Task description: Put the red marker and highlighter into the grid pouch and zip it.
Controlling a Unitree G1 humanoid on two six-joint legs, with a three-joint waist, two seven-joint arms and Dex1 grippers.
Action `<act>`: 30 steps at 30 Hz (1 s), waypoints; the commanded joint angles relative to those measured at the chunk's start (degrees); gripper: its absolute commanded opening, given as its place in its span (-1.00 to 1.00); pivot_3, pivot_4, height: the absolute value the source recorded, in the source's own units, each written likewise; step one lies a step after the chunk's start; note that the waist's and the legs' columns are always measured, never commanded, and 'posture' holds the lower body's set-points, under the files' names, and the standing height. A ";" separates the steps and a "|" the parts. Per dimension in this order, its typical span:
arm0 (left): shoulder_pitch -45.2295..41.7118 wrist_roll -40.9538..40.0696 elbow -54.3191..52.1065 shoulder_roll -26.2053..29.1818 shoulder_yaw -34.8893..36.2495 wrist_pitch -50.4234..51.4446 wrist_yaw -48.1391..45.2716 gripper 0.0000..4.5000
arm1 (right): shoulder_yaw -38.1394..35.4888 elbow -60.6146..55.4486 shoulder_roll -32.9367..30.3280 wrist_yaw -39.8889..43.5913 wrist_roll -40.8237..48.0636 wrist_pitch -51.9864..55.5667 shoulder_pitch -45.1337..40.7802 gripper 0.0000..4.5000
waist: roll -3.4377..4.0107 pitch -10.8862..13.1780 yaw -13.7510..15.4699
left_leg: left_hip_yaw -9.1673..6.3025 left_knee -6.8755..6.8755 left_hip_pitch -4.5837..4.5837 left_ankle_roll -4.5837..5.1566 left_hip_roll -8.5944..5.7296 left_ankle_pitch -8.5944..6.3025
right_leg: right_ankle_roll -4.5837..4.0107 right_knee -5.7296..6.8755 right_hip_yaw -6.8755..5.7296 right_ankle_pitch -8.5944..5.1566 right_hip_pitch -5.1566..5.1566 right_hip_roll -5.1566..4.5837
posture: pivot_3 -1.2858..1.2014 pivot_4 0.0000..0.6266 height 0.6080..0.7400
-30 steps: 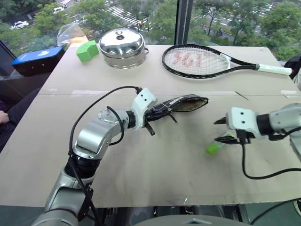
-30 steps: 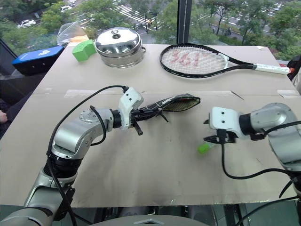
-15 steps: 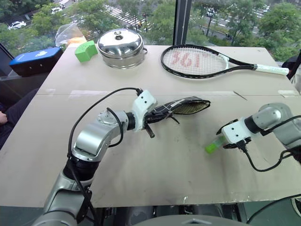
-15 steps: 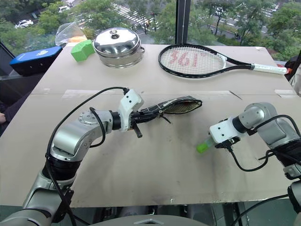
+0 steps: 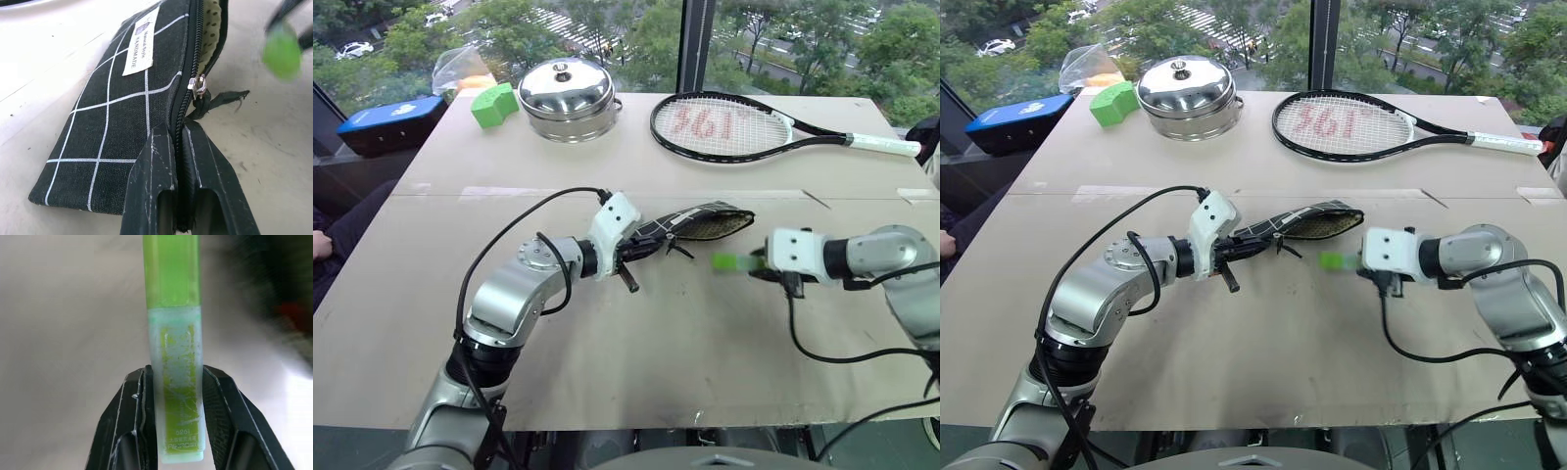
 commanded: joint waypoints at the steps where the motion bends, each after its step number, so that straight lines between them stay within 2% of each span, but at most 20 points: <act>1: -0.92 0.31 -1.09 0.14 -0.89 -2.47 -0.78 -1.00 | 2.15 -5.65 0.54 -5.81 -3.47 11.40 -2.91 -0.69 | 0.03 0.02 0.00 | 0.01 0.00 0.00 0.01 -0.03 -0.01 | 0.00 0.00 -0.01 -0.01 -0.01 -0.01 | 0.03 -0.52 1.00; 6: -3.36 1.80 -0.10 0.19 -3.06 -4.34 -1.54 -1.00 | 7.50 -6.28 -2.89 -6.80 -5.14 18.59 -7.77 -0.69 | 0.04 0.04 0.06 | 0.00 0.03 -0.05 0.13 -0.14 -0.06 | 0.03 -0.03 -0.07 -0.05 -0.02 -0.10 | 0.03 -0.52 1.00; 11: -1.86 4.43 -0.23 0.26 -5.85 -8.30 -1.60 -1.00 | 17.96 -1.05 -6.49 -5.22 -10.39 15.45 -15.55 -0.69 | 0.05 0.05 -0.37 | 0.00 -0.02 -0.04 0.12 -0.13 -0.06 | 0.02 -0.05 -0.04 -0.03 -0.04 -0.04 | 0.03 -0.52 1.00; 19: 0.88 7.38 1.28 -0.59 -7.80 -12.44 -0.77 -1.00 | 29.11 8.44 2.20 -6.07 -17.10 11.10 -26.53 -0.69 | 0.07 0.06 -0.33 | 0.03 -0.03 0.00 0.10 -0.07 -0.05 | 0.04 -0.04 -0.05 -0.03 -0.07 0.08 | 0.03 -0.52 1.00; 24: 1.19 7.57 1.14 -2.10 -7.11 -11.75 -0.25 -1.00 | 30.22 14.23 7.04 -7.03 -17.96 3.10 -27.12 -0.69 | 0.05 0.06 -0.01 | -0.01 0.01 -0.06 0.10 -0.09 -0.05 | 0.05 -0.05 -0.11 -0.03 -0.07 0.05 | 0.03 -0.52 1.00; 25: 1.21 7.21 0.90 -2.37 -6.77 -11.28 -0.19 -1.00 | 29.86 14.53 7.21 -6.64 -17.69 2.43 -26.46 -0.23 | 0.06 0.06 -0.02 | -0.01 0.01 -0.07 0.11 -0.10 -0.05 | 0.04 -0.06 -0.11 -0.03 -0.06 0.05 | 0.03 -0.52 1.00; 26: 1.28 6.38 0.60 -2.75 -5.98 -10.31 -0.06 -1.00 | 29.05 14.83 7.19 -7.87 -18.39 1.60 -25.83 -0.12 | 0.05 0.05 -0.03 | 0.01 0.01 -0.07 0.11 -0.12 -0.05 | 0.05 -0.07 -0.09 -0.02 -0.06 0.04 | 0.03 -0.52 1.00; 29: 1.56 4.13 -0.45 -3.50 -3.70 -7.57 0.12 -1.00 | 24.26 12.80 6.44 -8.58 -17.01 2.49 -23.62 0.55 | 0.05 0.05 -0.16 | 0.03 0.02 -0.07 0.11 -0.12 -0.05 | 0.05 -0.07 -0.08 -0.02 -0.06 0.03 | 0.03 -0.52 1.00; 30: 1.51 3.33 -0.71 -3.74 -2.97 -6.58 0.19 -1.00 | 21.46 11.19 7.06 -7.89 -14.75 5.01 -22.61 0.55 | 0.05 0.05 -0.16 | 0.02 0.01 -0.06 0.10 -0.11 -0.04 | 0.05 -0.06 -0.10 -0.02 -0.06 0.03 | 0.03 -0.52 1.00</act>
